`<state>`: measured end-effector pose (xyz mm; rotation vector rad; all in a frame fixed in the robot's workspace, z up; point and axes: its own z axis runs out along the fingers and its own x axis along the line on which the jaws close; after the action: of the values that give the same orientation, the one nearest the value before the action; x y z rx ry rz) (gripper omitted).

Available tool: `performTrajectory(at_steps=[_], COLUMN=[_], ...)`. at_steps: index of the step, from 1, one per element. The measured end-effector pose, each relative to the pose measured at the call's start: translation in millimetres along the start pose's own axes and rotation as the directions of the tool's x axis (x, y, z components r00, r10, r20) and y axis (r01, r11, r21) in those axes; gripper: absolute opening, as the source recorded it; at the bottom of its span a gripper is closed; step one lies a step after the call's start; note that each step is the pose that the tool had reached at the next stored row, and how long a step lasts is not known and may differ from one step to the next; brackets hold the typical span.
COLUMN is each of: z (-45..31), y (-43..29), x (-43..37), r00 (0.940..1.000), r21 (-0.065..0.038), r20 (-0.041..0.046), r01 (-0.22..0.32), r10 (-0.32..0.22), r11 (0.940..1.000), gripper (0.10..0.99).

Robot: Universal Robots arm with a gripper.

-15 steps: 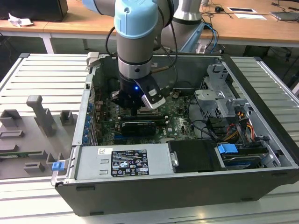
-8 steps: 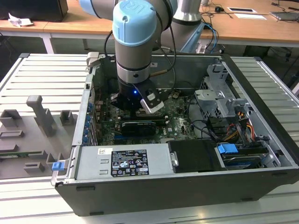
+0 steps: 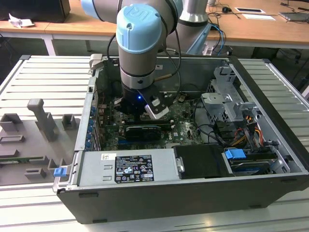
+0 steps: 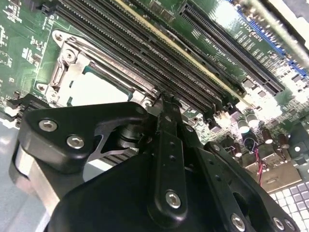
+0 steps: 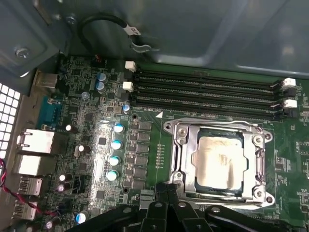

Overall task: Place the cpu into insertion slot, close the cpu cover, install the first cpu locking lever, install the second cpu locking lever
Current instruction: 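Install the second cpu locking lever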

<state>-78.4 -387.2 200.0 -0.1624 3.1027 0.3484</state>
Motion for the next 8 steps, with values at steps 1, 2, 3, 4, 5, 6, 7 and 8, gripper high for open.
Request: performTrajectory(at_steps=[1, 2, 3, 4, 5, 6, 7, 8], z=[1.3, 1.9, 2.1, -0.3, -5.0, -9.0, -16.1, -19.1], y=[-0.3, -0.4, -0.4, 0.2, 1.3, 2.2, 3.8, 4.5], x=[0.9, 1.5, 1.9, 2.0, 1.9, 1.8, 1.6, 1.5], r00=[1.0000, 1.0000, 1.0000, 1.0000, 1.0000, 1.0000, 1.0000, 1.0000], r21=[-0.003, -0.004, -0.004, -0.005, -0.005, -0.005, -0.005, -0.005], r20=[-0.0005, -0.0012, -0.0015, -0.0016, -0.0017, -0.0018, -0.0018, -0.0017], r01=[0.003, 0.006, 0.008, 0.009, 0.009, 0.009, 0.009, 0.009], r10=[-0.003, -0.006, -0.008, -0.009, -0.009, -0.009, -0.009, -0.009], r11=[1.0000, 1.0000, 1.0000, 0.9999, 0.9999, 0.9999, 0.9999, 0.9999], gripper=[0.106, 0.106, 0.106, 0.106, 0.106, 0.106, 0.106, 0.106])
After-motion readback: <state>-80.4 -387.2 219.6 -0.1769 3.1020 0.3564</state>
